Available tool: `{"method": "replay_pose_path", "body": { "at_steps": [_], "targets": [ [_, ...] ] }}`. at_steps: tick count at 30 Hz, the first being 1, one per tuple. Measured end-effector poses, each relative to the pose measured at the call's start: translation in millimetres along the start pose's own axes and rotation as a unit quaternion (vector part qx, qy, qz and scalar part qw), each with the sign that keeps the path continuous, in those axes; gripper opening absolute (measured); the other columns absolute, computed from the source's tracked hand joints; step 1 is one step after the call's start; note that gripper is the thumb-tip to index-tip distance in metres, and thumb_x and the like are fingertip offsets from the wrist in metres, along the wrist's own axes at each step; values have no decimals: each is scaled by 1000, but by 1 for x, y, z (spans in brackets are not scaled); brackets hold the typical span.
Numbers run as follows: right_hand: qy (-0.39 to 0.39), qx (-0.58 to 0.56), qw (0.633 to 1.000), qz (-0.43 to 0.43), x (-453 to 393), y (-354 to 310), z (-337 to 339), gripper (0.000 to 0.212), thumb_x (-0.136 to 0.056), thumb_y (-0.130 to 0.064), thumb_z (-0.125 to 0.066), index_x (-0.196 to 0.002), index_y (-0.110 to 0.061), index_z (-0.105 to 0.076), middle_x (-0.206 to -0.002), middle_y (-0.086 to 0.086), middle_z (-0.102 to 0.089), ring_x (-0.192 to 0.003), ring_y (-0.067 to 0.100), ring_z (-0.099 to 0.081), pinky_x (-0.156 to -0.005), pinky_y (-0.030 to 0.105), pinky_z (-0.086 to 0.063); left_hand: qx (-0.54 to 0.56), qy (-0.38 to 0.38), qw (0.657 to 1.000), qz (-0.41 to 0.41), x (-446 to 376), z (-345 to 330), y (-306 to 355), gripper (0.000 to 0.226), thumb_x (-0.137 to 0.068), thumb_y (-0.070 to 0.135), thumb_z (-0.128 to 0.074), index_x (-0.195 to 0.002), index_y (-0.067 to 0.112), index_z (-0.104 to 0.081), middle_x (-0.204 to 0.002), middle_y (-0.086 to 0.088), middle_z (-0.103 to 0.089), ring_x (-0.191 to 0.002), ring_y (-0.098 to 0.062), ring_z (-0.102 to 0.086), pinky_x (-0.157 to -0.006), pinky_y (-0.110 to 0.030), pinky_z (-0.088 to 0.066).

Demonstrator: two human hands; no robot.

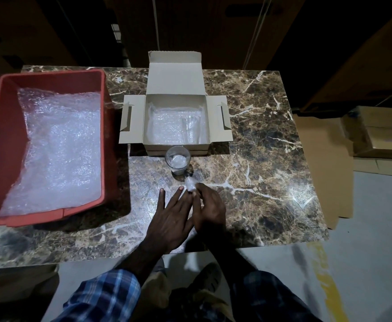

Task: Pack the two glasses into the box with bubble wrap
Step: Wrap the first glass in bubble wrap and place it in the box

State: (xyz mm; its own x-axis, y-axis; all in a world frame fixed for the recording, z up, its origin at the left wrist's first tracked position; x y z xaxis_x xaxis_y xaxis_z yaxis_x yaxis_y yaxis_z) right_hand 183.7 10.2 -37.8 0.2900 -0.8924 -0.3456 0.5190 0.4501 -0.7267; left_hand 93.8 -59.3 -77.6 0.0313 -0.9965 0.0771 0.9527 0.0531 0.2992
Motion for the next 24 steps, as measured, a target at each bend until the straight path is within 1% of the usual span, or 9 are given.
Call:
{"method": "replay_pose_path", "body": {
  "at_steps": [2, 4, 7, 9, 12, 15, 18, 21, 24],
  "targets": [
    [-3, 13, 1000, 21, 0, 2, -2, 20, -90, -1, -62, -107, 3, -71, -105, 13, -72, -95, 29, -69, -90, 28, -50, 53, -1, 998, 21, -1, -3, -6, 64, -105, 51, -23, -155, 11, -25, -160, -5, -34, -153, -17, -14, -123, -50, 1],
    [-18, 25, 999, 42, 2, 4, -5, 19, -91, 0, -59, -104, 1, -72, -106, 14, -73, -96, 30, -69, -91, 31, -51, 130, 6, 991, 38, -1, -3, -10, 66, -105, 46, -33, -157, 12, -14, -163, -5, -25, -153, -13, -12, -124, -42, 5],
    [-39, 54, 992, 103, 4, 5, -11, 24, -92, -5, -53, -101, 1, -74, -110, 19, -71, -93, 32, -67, -88, 36, -52, 206, 32, 976, 70, 2, 3, -15, 76, -102, 33, -42, -159, 10, 4, -161, -9, -28, -153, -10, -11, -125, -37, 5],
    [-50, 85, 985, 142, 6, 4, -16, 23, -90, -3, -54, -101, 1, -74, -113, 22, -69, -90, 33, -62, -84, 36, -53, 209, 41, 974, 81, 4, 4, -18, 79, -102, 25, -43, -157, 13, 12, -162, -12, -28, -153, -8, -7, -125, -37, 4],
    [-84, 120, 976, 162, 13, 5, -24, 24, -85, 2, -61, -106, 0, -72, -122, 21, -65, -91, 30, -53, -82, 37, -51, 182, 49, 980, 70, 6, 6, -21, 67, -104, 25, -35, -159, 12, -1, -166, -9, -18, -153, -9, -4, -124, -34, 6],
    [-97, 111, 976, 162, 10, 2, -22, 33, -74, 9, -69, -105, 0, -72, -123, 23, -63, -89, 30, -50, -79, 37, -51, 153, 71, 984, 58, 8, 13, -22, 57, -106, 28, -31, -158, 12, -15, -164, -7, -21, -154, -13, -8, -125, -39, -1],
    [-99, 98, 975, 174, 4, -5, -17, 30, -69, 10, -71, -98, 1, -74, -117, 25, -66, -90, 28, -48, -78, 34, -49, 70, 106, 992, 21, 7, 24, -18, 53, -104, 23, -41, -154, 11, -31, -161, -12, -28, -152, -24, -17, -124, -48, -10],
    [-110, 66, 989, 68, -2, 6, -18, 20, -80, -2, -67, -95, -9, -77, -118, 17, -69, -81, 32, -57, -84, 30, -41, -32, 99, 994, -16, 4, 26, -10, 48, -100, 23, -47, -145, 8, -48, -158, -12, -35, -151, -32, -22, -119, -60, -17],
    [-96, 40, 995, -5, -4, 14, -19, 9, -87, -13, -66, -86, -11, -74, -109, 9, -73, -84, 31, -64, -85, 29, -41, -49, 92, 995, 2, 4, 26, -13, 45, -102, 28, -41, -141, 9, -54, -153, -7, -46, -149, -32, -28, -116, -64, -19]
  ]
}}
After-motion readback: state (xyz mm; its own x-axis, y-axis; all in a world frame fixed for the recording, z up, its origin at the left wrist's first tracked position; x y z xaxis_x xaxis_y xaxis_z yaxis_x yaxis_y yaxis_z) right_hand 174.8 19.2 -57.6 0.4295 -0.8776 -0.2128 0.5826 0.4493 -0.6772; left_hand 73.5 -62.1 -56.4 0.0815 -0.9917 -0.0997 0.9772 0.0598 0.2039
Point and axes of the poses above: each hand's wrist, its own x-axis away from the middle knuckle, its own z-axis out of the back of the hand, y = z × x, the point moved 7 cm from there along -x, towards the middle knuckle
